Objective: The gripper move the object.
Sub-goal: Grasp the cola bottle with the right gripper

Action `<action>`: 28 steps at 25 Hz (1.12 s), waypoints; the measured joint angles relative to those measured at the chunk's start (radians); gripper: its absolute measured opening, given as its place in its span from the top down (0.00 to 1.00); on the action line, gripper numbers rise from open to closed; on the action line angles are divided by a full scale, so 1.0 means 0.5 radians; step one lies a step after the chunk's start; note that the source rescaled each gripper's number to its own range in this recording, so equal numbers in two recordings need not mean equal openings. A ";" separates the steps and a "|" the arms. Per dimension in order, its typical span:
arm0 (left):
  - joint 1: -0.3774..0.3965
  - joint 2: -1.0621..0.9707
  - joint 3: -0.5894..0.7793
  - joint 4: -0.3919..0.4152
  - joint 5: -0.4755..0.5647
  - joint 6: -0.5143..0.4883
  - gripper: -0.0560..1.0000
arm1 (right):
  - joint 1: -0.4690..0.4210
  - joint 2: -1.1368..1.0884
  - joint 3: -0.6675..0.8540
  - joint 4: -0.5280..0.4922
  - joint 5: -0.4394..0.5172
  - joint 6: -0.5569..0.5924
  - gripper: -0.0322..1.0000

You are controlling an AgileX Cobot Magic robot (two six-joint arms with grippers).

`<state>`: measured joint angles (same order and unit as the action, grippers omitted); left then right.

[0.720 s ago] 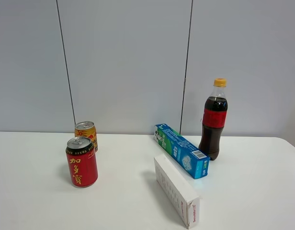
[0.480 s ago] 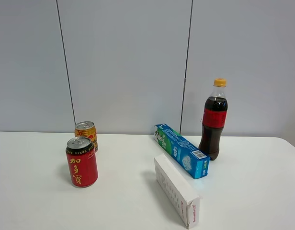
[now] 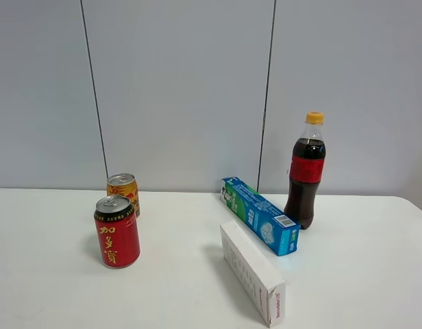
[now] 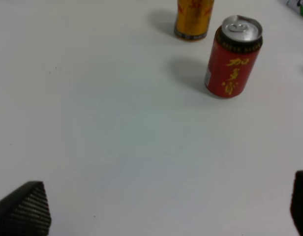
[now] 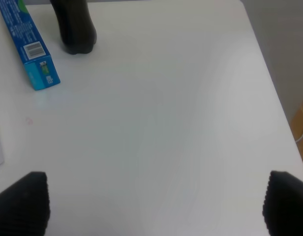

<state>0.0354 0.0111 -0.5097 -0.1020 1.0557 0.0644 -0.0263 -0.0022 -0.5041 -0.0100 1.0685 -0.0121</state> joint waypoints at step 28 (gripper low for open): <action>0.000 0.000 0.000 0.000 0.000 0.000 0.00 | 0.000 0.000 0.000 0.004 0.000 0.005 0.11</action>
<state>0.0354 0.0111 -0.5097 -0.1020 1.0557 0.0644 -0.0263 -0.0022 -0.5041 -0.0080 1.0685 -0.0097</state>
